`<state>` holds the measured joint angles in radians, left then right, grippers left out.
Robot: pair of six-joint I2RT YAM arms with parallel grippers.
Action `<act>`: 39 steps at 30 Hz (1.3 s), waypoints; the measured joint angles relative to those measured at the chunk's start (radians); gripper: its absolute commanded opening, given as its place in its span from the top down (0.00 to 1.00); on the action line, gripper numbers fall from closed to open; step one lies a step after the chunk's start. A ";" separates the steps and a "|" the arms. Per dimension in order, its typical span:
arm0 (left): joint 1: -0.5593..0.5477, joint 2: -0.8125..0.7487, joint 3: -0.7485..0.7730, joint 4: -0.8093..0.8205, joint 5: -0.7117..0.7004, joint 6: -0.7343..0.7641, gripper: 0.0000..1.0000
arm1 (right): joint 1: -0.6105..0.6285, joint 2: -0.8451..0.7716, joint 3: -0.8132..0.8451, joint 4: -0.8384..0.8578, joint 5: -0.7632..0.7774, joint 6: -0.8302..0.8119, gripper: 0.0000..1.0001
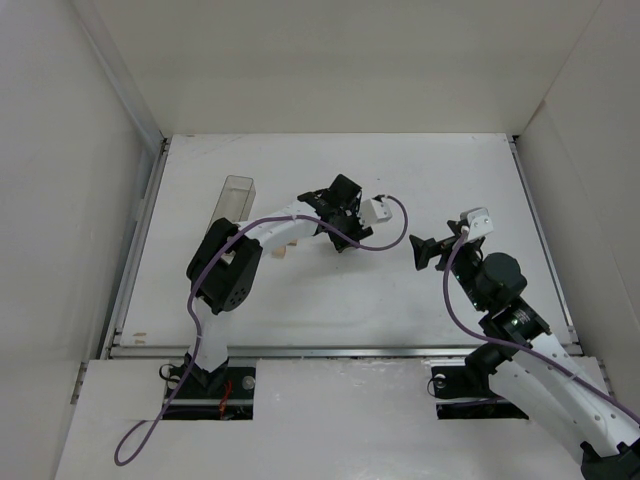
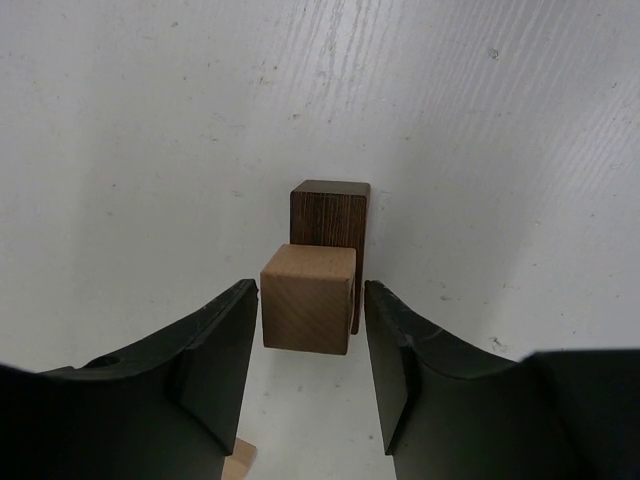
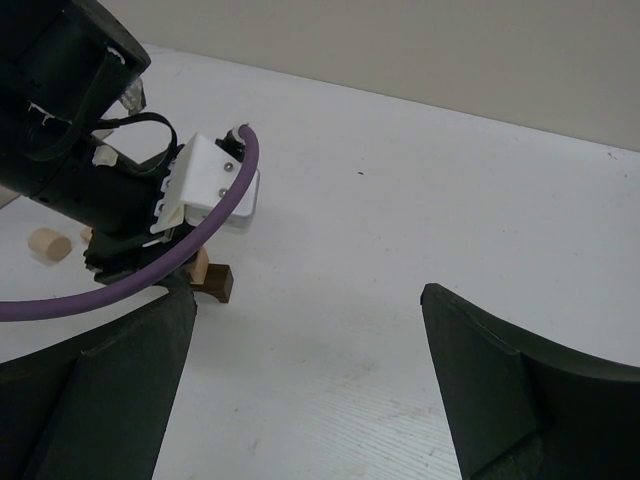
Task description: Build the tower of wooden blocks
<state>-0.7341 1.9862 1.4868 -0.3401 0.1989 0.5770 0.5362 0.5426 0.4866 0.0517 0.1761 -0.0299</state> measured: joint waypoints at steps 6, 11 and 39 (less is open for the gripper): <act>0.000 0.000 0.000 -0.023 0.017 0.015 0.32 | 0.000 0.000 0.000 0.000 0.000 0.000 0.00; 0.000 0.000 0.000 -0.032 0.037 0.047 0.30 | 0.000 0.000 0.000 0.000 0.000 -0.003 0.00; 0.009 0.119 0.101 -0.105 0.097 0.190 0.69 | 0.000 0.000 0.000 0.000 0.000 -0.007 0.00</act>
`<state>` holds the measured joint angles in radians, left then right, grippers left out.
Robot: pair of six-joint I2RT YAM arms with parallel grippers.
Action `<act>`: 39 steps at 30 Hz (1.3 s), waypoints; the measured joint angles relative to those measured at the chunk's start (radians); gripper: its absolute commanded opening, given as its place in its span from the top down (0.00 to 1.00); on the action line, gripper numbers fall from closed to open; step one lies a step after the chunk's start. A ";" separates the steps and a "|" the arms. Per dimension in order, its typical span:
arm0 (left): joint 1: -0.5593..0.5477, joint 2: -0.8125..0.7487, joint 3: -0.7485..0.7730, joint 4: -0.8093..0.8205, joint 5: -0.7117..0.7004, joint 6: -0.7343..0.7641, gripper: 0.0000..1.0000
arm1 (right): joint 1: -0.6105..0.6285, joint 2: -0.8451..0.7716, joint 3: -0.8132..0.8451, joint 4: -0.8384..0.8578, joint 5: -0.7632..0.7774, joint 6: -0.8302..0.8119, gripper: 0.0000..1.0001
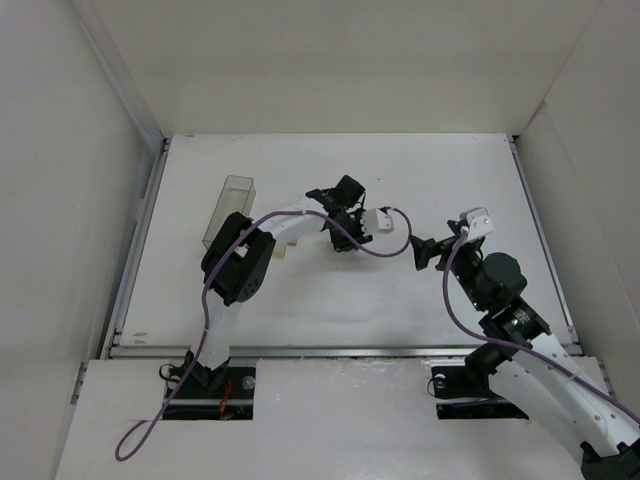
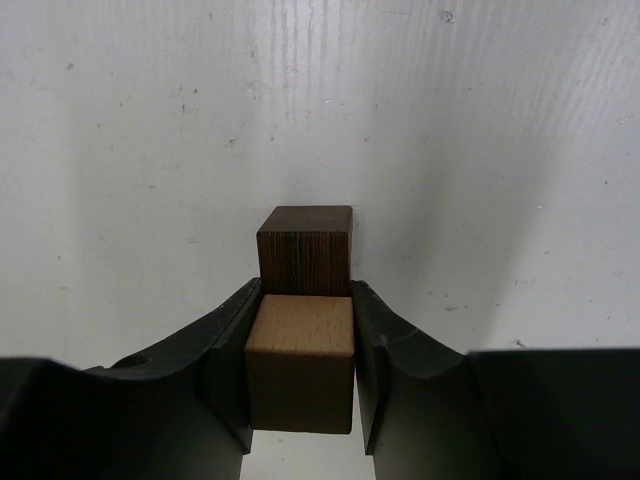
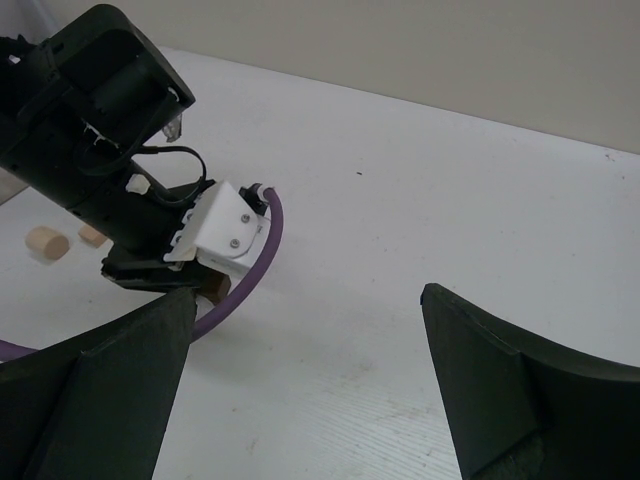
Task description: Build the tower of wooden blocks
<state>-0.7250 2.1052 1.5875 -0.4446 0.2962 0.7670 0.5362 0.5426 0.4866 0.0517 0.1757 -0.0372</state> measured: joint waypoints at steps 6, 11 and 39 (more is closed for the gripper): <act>0.000 0.000 0.000 -0.014 0.031 0.086 0.71 | 0.000 0.001 0.000 0.000 0.000 0.000 0.00; 0.000 -0.001 0.000 -0.026 0.047 0.141 0.63 | 0.000 0.001 0.000 0.000 0.000 0.000 0.00; 0.031 -0.362 -0.059 0.019 0.063 -0.011 0.06 | 0.000 0.199 0.280 -0.091 0.125 0.082 0.00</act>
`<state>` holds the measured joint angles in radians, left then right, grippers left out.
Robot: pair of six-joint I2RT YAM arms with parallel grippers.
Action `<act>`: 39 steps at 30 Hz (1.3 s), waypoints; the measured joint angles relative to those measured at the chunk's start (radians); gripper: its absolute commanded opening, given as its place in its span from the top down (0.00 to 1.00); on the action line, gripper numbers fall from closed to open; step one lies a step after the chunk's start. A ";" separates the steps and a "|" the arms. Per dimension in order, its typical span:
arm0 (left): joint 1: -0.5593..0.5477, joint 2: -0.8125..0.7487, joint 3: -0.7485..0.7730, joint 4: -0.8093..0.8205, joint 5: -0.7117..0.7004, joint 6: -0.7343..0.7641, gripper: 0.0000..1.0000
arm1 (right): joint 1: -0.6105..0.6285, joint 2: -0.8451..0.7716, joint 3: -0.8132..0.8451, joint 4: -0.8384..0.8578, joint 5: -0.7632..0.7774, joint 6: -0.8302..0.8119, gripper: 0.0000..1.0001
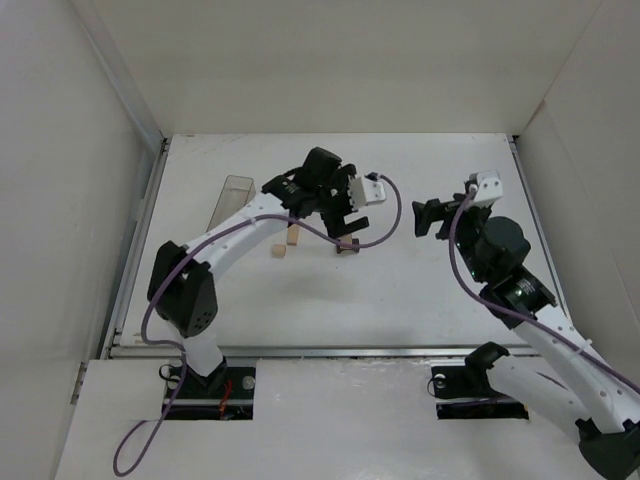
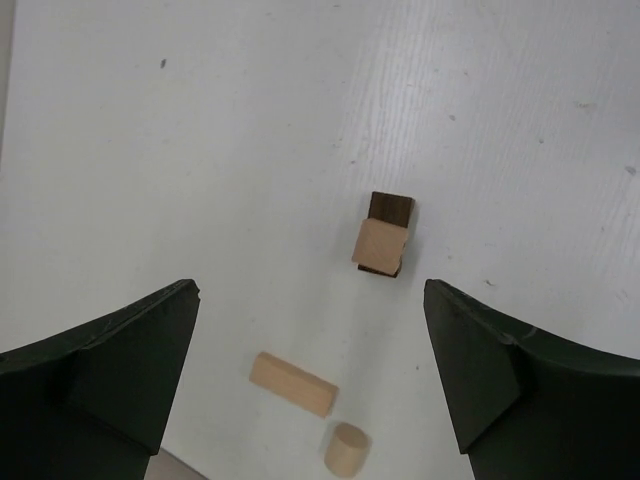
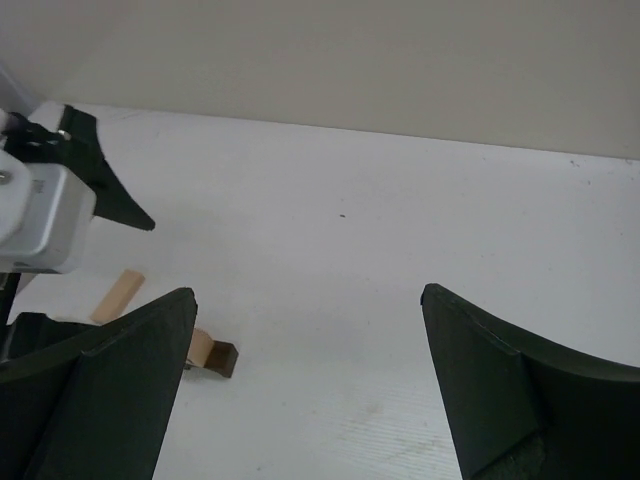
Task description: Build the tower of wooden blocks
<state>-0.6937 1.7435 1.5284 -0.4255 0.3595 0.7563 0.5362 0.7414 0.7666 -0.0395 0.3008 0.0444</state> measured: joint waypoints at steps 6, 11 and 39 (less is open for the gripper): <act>0.110 -0.128 -0.076 0.034 -0.058 -0.189 0.06 | 0.000 0.201 0.199 -0.063 -0.001 0.090 0.00; 0.309 -0.150 -0.141 0.039 -0.160 -0.371 0.06 | 0.013 0.452 0.353 -0.195 0.002 0.218 0.08; 0.599 -0.229 -0.245 0.093 -0.299 -0.605 0.05 | 0.187 1.156 0.705 -0.526 -0.061 0.383 0.33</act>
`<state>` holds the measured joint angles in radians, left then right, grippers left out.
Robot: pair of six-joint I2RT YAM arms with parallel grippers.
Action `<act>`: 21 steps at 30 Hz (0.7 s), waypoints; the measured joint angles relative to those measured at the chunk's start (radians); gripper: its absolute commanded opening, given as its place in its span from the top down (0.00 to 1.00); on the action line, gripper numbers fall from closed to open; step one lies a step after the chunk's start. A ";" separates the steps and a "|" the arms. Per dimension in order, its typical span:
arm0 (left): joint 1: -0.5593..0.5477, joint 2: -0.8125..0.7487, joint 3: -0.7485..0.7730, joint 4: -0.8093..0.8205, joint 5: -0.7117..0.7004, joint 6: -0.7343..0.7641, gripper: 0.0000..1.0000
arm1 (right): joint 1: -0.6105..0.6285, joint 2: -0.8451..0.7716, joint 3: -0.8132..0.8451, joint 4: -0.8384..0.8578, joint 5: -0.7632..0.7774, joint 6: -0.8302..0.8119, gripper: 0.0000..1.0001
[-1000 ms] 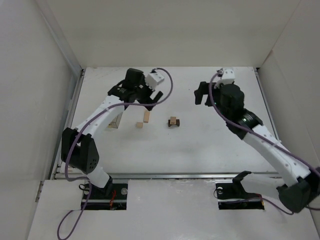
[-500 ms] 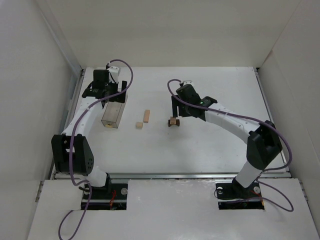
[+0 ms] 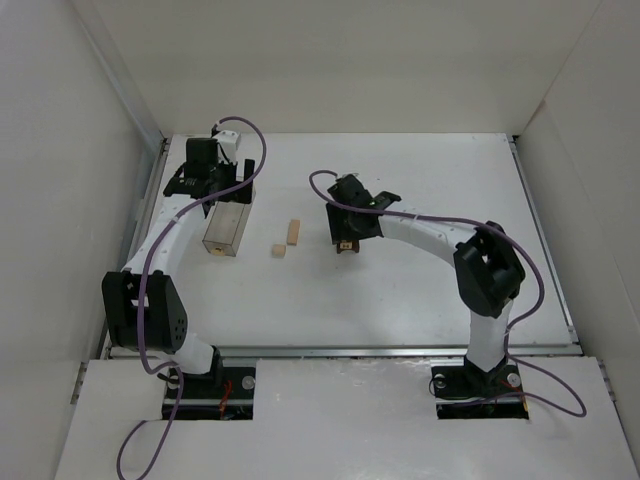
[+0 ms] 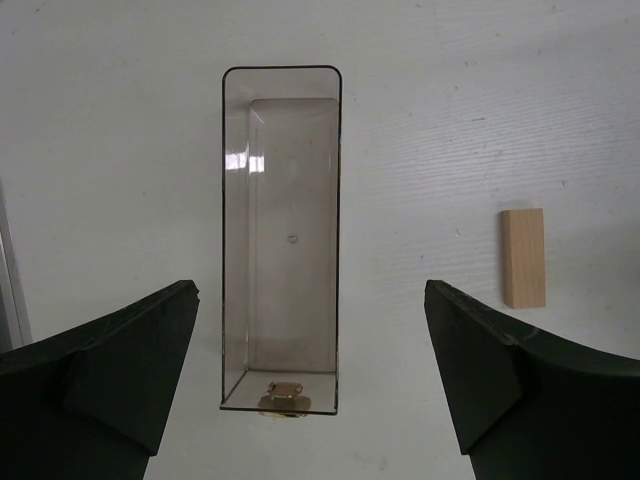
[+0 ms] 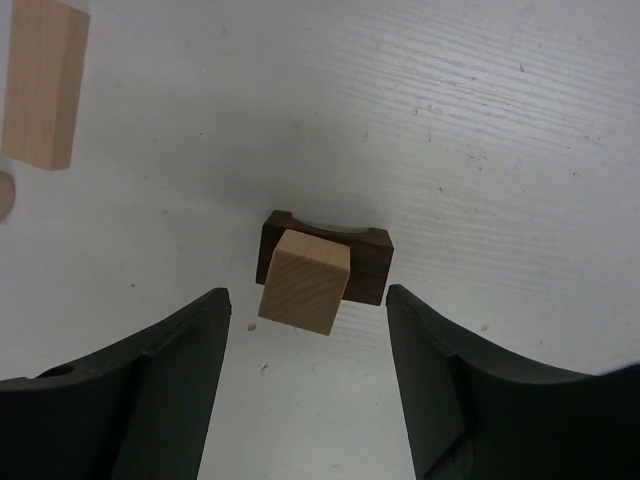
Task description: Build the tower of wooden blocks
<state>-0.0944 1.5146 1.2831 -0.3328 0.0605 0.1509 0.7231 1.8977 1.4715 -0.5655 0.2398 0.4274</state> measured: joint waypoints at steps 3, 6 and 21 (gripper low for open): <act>0.000 0.000 0.000 0.000 0.003 0.000 0.05 | 0.000 0.023 0.008 -0.010 0.001 0.001 0.35; 0.000 0.000 0.000 0.000 0.003 0.000 0.05 | 0.001 0.035 0.008 -0.020 0.005 0.000 0.36; 0.000 0.000 -0.012 0.000 0.017 0.000 0.05 | 0.005 0.035 0.009 -0.026 0.010 -0.001 0.53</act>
<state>-0.0944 1.5146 1.2713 -0.3328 0.0772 0.1505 0.7277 1.9327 1.4803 -0.5919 0.2497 0.4267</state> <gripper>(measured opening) 0.953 0.482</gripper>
